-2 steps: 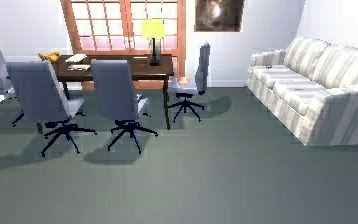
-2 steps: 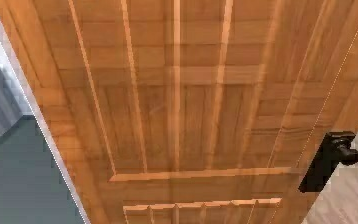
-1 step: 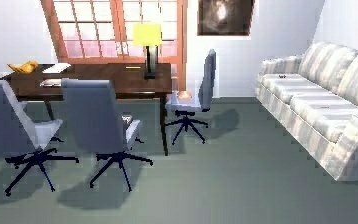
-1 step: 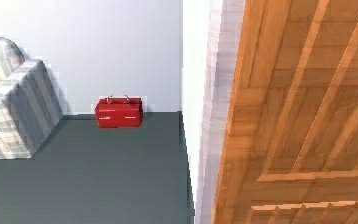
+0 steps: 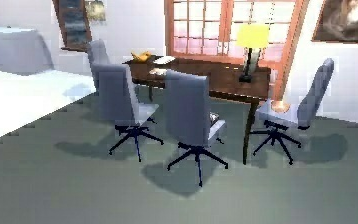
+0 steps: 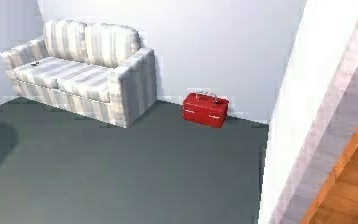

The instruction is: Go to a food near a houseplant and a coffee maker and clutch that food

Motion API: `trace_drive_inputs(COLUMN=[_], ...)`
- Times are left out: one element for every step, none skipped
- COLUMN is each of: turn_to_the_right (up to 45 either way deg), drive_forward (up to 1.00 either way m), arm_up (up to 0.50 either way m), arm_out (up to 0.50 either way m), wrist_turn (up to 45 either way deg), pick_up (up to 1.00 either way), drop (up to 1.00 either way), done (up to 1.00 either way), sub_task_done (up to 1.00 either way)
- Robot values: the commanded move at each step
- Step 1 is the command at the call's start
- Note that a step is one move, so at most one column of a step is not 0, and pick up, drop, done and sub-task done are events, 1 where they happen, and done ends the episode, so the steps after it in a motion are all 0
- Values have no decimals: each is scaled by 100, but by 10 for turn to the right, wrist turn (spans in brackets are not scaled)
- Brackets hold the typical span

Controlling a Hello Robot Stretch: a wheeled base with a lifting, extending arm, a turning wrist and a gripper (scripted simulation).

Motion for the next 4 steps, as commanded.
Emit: trace_drive_inputs(turn_to_the_right=[0, -450, -60, 0], drive_forward=[45, 0, 0, 100], arm_up=[0, 0, 0, 0], arm_out=[0, 0, 0, 0], wrist_turn=[0, 0, 0, 0], pick_up=[0, 0, 0, 0], drop=[0, 0, 0, 0], done=[0, 0, 0, 0], sub_task_done=[0, 0, 0, 0])
